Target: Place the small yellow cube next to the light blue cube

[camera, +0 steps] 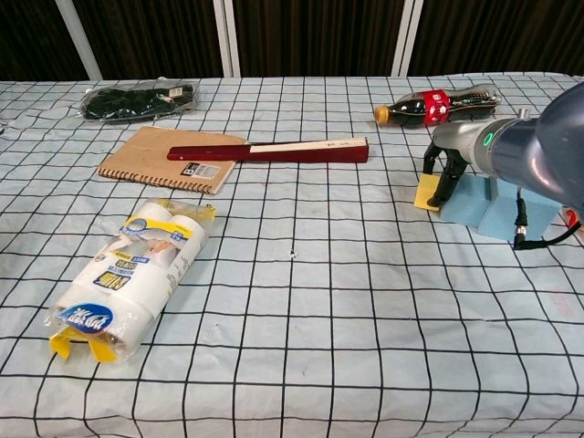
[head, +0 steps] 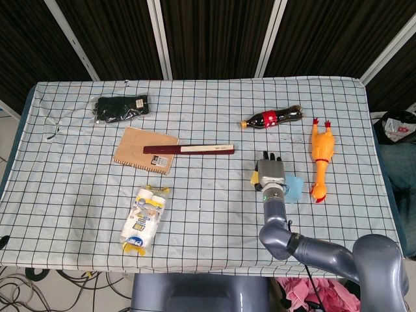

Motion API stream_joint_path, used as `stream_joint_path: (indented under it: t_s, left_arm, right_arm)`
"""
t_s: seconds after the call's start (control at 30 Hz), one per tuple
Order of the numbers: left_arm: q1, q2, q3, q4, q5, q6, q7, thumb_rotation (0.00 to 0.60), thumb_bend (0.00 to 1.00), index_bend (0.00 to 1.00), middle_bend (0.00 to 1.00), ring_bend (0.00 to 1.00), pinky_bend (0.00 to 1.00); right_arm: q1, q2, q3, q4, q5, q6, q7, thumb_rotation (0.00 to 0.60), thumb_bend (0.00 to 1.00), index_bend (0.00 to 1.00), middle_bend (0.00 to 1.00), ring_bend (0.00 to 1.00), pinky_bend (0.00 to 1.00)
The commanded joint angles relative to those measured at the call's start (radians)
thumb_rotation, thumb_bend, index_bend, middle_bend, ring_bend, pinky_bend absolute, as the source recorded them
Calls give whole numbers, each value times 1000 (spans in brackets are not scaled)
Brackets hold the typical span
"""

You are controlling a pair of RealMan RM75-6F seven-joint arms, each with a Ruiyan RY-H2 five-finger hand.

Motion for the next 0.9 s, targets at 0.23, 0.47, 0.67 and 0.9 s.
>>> stream_joint_path:
  t_s: [0.23, 0.47, 0.67, 0.9]
  left_arm:
    - [0, -1, -1, 0, -1, 0, 2, 600, 38, 201, 64, 0, 0]
    - [-1, -2, -1, 1, -2, 0, 4, 600, 37, 201, 64, 0, 0]
    - [-1, -2, -2, 1, -3, 0, 5, 600, 38, 201, 64, 0, 0]
    - [-1, -2, -2, 1, -3, 0, 6, 600, 38, 201, 64, 0, 0]
  right_arm:
    - [1, 3, -4, -4, 4, -5, -1, 600, 238, 369, 0, 0, 90]
    - [3, 6, -8, -12, 4, -7, 0, 600, 238, 361, 0, 0, 90]
    - [3, 10, -10, -23, -1, -4, 5, 600, 238, 357, 0, 0, 90]
    - [3, 18, -17, -43, -4, 6, 2, 600, 238, 357, 0, 0, 90]
